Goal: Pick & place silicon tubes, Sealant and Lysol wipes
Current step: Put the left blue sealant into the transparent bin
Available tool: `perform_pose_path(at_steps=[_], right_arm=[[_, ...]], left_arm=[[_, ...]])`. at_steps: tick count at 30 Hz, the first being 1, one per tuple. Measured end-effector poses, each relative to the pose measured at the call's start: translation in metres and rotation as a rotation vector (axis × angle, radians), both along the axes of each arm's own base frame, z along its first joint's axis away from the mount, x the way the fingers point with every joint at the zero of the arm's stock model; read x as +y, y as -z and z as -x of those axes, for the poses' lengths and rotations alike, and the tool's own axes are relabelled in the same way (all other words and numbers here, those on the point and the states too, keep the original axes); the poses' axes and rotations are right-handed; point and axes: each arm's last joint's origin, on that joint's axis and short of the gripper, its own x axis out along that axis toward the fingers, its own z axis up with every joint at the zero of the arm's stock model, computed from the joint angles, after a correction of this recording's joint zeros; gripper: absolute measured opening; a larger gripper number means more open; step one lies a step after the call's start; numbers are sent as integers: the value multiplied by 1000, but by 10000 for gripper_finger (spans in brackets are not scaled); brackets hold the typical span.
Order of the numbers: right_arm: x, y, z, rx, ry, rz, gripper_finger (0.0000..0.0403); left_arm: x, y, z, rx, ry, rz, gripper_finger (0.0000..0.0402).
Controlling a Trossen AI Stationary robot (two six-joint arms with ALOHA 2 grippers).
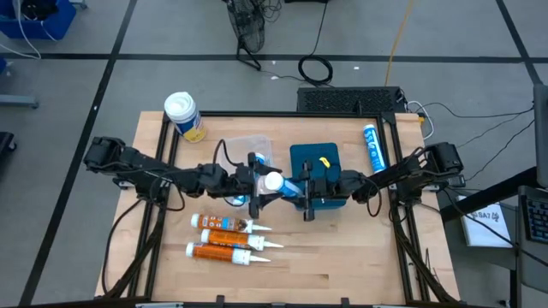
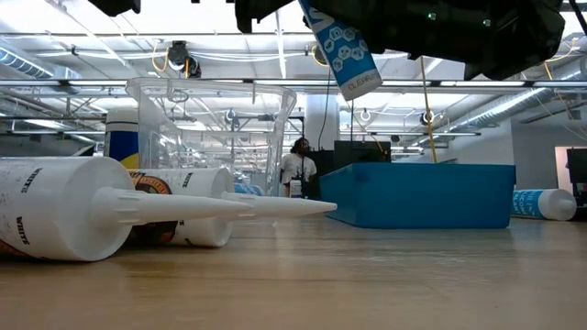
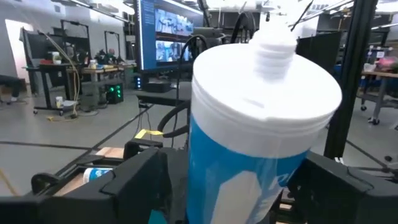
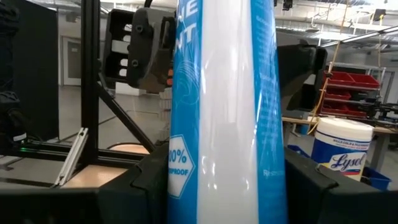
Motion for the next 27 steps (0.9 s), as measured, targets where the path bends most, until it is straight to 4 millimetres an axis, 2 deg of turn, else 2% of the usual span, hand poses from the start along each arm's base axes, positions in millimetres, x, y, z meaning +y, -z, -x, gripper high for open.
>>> perform_pose_path(at_steps=[7, 12, 18, 24, 27], right_arm=[[0, 0, 0, -3, 1, -2, 202], [0, -1, 0, -3, 5, -3, 202], [0, 0, 0, 3, -1, 19, 200], [1, 3, 0, 38, -27, -20, 266], [1, 7, -1, 72, -20, -16, 288]], left_arm=[[3, -1, -1, -15, 36, 13, 275], [6, -2, -1, -28, 80, -18, 223], [3, -3, -1, -42, 109, -131, 218], [1, -6, 1, -67, 132, -192, 218], [-3, -15, 10, -64, 125, -212, 218]])
